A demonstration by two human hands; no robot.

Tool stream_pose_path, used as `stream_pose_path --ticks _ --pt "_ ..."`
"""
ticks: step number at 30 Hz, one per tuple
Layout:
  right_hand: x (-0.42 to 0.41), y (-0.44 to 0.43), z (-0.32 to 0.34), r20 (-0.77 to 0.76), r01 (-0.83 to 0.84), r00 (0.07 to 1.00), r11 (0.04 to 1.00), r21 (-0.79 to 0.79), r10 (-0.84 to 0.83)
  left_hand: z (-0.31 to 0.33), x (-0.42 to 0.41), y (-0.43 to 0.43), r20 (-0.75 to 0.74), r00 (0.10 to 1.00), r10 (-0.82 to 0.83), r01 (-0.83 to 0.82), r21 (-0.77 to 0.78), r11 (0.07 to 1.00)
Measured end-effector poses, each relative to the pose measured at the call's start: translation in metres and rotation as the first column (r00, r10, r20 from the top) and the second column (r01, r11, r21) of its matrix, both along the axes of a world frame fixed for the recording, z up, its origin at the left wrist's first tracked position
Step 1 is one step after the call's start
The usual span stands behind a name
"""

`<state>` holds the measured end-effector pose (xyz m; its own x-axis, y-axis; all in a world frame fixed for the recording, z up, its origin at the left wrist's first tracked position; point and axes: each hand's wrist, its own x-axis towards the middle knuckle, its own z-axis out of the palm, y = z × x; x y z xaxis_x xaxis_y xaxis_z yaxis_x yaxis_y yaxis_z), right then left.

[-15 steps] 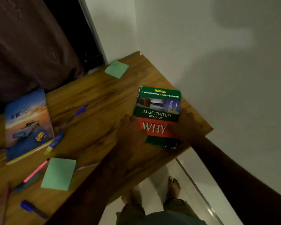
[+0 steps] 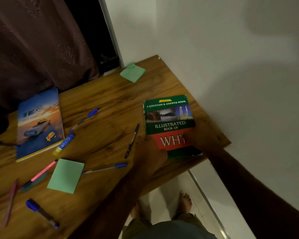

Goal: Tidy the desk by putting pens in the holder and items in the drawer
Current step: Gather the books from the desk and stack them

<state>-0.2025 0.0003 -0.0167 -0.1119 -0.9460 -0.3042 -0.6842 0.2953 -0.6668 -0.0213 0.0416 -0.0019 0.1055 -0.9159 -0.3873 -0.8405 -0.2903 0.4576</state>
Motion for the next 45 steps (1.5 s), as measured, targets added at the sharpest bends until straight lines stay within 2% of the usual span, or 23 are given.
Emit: stream_pose_path --ticks 2,6,8,9,11,13,14,17,21,23,25,28,31,37,40,42,43,45 --pt "-0.005 -0.006 -0.006 -0.044 -0.025 0.999 0.999 -0.032 0.024 -0.001 -0.005 0.011 -0.014 1.000 -0.004 0.004 -0.013 1.000" --pt "-0.011 -0.014 -0.013 -0.052 -0.074 0.996 0.997 0.016 0.075 -0.008 -0.009 0.027 -0.073 0.996 0.058 -0.056 0.026 0.998" --pt "-0.007 -0.009 0.001 -0.019 -0.079 0.997 0.996 0.038 0.080 -0.011 -0.007 0.028 -0.197 0.964 0.181 -0.181 0.022 0.983" --pt "-0.006 -0.008 0.004 0.011 -0.080 0.997 0.995 0.056 0.080 -0.011 -0.006 0.026 -0.296 0.918 0.264 -0.261 0.052 0.964" --pt "-0.007 -0.006 0.004 0.075 -0.066 0.995 0.995 0.076 0.060 -0.008 -0.003 0.021 -0.490 0.763 0.422 -0.380 0.187 0.906" --pt "-0.009 -0.006 0.004 0.172 -0.026 0.985 0.995 0.091 0.010 -0.003 -0.003 0.017 -0.569 0.613 0.549 -0.439 0.332 0.835" --pt "-0.010 -0.006 0.005 0.222 0.000 0.975 0.995 0.101 -0.022 0.001 -0.004 0.017 -0.578 0.577 0.577 -0.441 0.375 0.816" --pt "-0.016 -0.006 0.007 0.310 0.072 0.944 0.986 0.152 -0.117 0.001 -0.004 0.014 -0.602 0.530 0.597 -0.419 0.426 0.802" --pt "-0.021 -0.003 0.012 0.434 0.125 0.872 0.960 0.250 -0.227 0.000 0.000 0.016 -0.682 0.483 0.550 -0.383 0.400 0.833" --pt "-0.023 -0.001 0.016 0.467 0.147 0.840 0.944 0.294 -0.276 -0.004 0.003 0.021 -0.728 0.439 0.527 -0.355 0.398 0.846" --pt "-0.022 0.004 0.017 0.462 0.151 0.847 0.953 0.264 -0.262 -0.007 0.004 0.025 -0.758 0.400 0.516 -0.337 0.402 0.852" --pt "-0.018 0.013 0.012 0.383 0.171 0.901 0.978 0.119 -0.204 -0.007 0.000 0.028 -0.752 0.453 0.480 -0.334 0.356 0.873" --pt "-0.015 0.016 0.005 0.349 0.170 0.919 0.983 0.063 -0.181 -0.003 -0.003 0.019 -0.678 0.596 0.431 -0.311 0.301 0.902" --pt "-0.016 -0.001 -0.001 0.143 0.043 0.989 0.999 -0.006 -0.042 0.002 -0.001 0.002 -0.356 0.869 0.344 -0.259 0.266 0.929" --pt "-0.016 -0.007 -0.001 0.083 -0.033 0.996 0.999 0.037 0.030 -0.004 0.004 -0.001 -0.176 0.973 0.146 -0.122 0.142 0.982" --pt "-0.014 -0.009 -0.002 0.043 -0.088 0.995 0.994 0.065 0.085 -0.006 0.005 -0.002 -0.053 0.996 0.072 -0.065 0.122 0.990" --pt "-0.013 -0.009 -0.001 0.007 -0.105 0.994 0.992 0.075 0.105 -0.005 0.005 -0.002 -0.037 0.997 0.065 -0.060 0.138 0.989" --pt "-0.009 -0.009 0.004 -0.170 -0.128 0.976 0.989 0.076 0.140 -0.006 0.006 -0.003 -0.030 0.998 0.056 -0.051 0.140 0.989"
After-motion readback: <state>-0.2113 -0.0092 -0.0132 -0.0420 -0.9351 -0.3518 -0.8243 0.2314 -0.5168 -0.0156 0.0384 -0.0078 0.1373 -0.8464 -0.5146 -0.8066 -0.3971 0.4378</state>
